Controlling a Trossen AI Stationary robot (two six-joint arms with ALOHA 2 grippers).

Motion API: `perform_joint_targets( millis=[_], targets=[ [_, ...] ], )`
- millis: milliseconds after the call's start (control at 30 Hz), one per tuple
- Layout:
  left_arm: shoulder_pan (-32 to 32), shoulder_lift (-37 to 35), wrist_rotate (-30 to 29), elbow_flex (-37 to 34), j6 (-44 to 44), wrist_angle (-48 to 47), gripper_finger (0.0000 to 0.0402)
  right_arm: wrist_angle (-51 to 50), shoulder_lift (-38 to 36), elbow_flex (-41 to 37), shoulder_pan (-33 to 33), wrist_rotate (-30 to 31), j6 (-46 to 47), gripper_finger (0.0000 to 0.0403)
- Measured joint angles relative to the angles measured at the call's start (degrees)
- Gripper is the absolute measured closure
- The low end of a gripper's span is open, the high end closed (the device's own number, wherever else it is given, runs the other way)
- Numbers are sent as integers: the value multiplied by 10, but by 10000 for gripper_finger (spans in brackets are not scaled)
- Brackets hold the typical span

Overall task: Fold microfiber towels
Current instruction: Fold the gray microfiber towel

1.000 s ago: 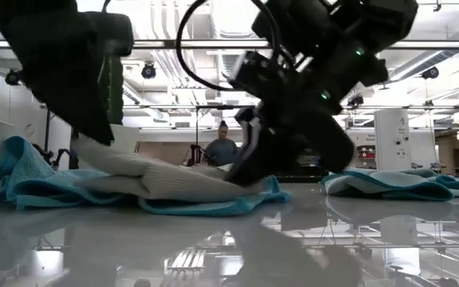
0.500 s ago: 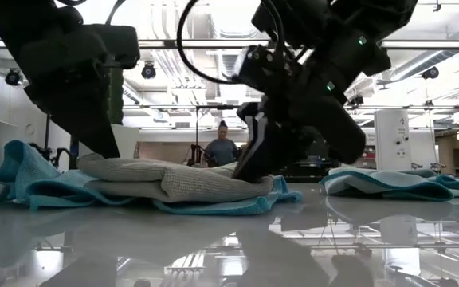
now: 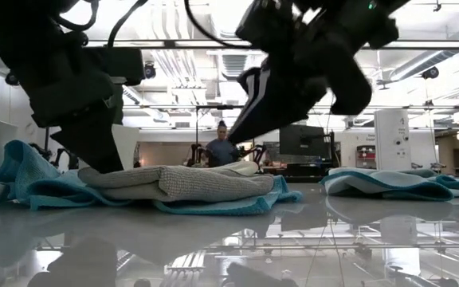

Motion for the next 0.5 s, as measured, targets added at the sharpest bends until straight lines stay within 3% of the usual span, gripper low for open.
perform_joint_targets(
  millis=[233,500],
  targets=[
    [0,-32,-7,22,44,1,242,2,-5,0,6,-2,21,378],
    [2,-40,-63,29,203,59,242,25,-5,0,24,-2,27,288]
  ],
)
